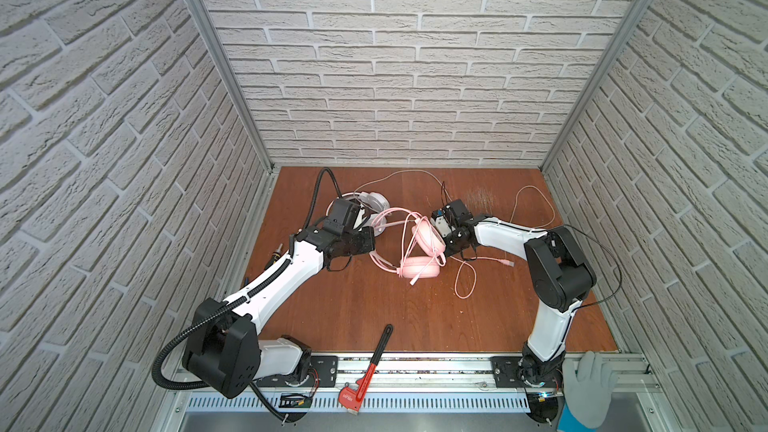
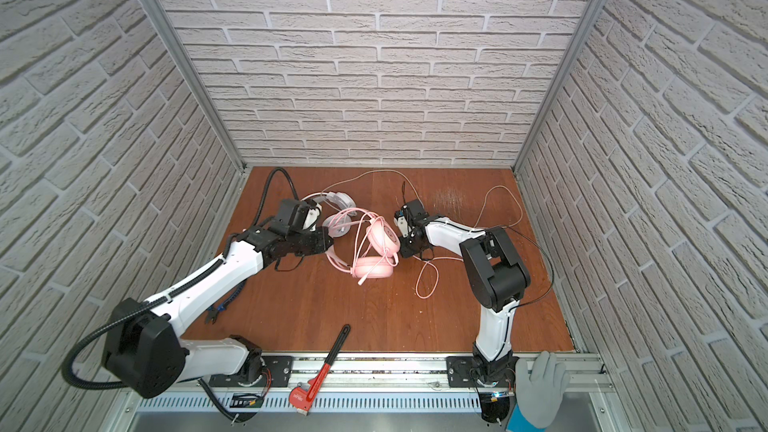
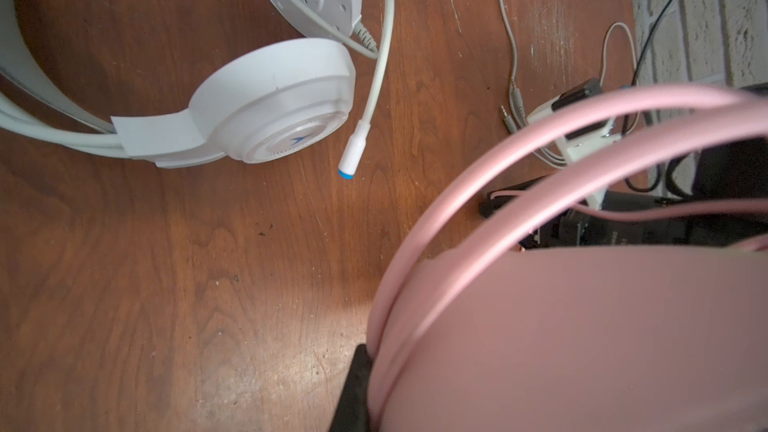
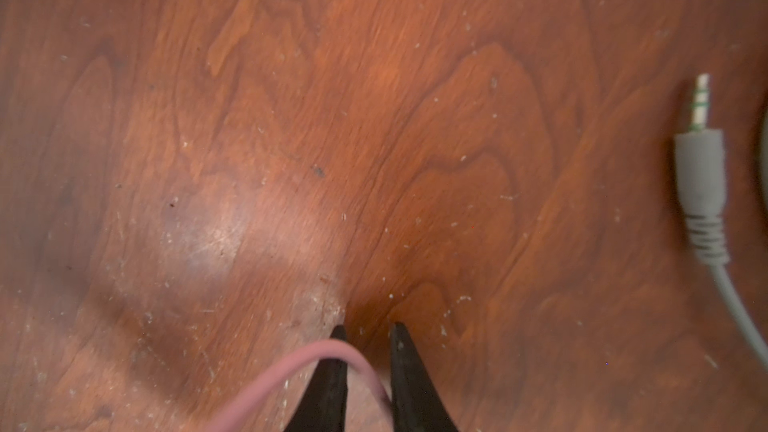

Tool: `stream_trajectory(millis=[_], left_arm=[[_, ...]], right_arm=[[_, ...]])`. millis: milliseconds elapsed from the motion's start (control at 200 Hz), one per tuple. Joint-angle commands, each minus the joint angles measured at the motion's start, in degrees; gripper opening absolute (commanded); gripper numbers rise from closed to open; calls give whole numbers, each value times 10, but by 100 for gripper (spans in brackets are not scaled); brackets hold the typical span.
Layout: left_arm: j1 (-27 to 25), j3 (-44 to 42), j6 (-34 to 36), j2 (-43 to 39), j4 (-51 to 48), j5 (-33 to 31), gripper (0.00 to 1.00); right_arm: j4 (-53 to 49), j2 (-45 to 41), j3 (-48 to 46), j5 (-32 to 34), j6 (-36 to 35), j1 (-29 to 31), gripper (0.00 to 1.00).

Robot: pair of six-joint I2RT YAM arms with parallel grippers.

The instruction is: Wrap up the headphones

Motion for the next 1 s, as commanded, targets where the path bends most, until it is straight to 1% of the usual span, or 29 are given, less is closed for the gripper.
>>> stream_trajectory(millis=[0,330,445,535,825,995], left_arm=[[8,1,-25,-27,64,38,0],[32,-5,-45,-43,76,42,0],[41,-11,-59,-45,93,50,0],[45,-17,-70,-46,109,57,0],[68,-42,-102,-63,138,61,0],[83,-50,-110,-72,140,53,0]], right_arm=[[-8,7,-8,7,16,-2,21],[-15,-5,-25,0,26,-2,22],[-11,-15,-40,0,31,-2,29],[-10,-18,-48,-3,34,-2,31],[-12,-23,-67,-11,43,-2,31],[-10,-37,-84,-17,47,-2,31]])
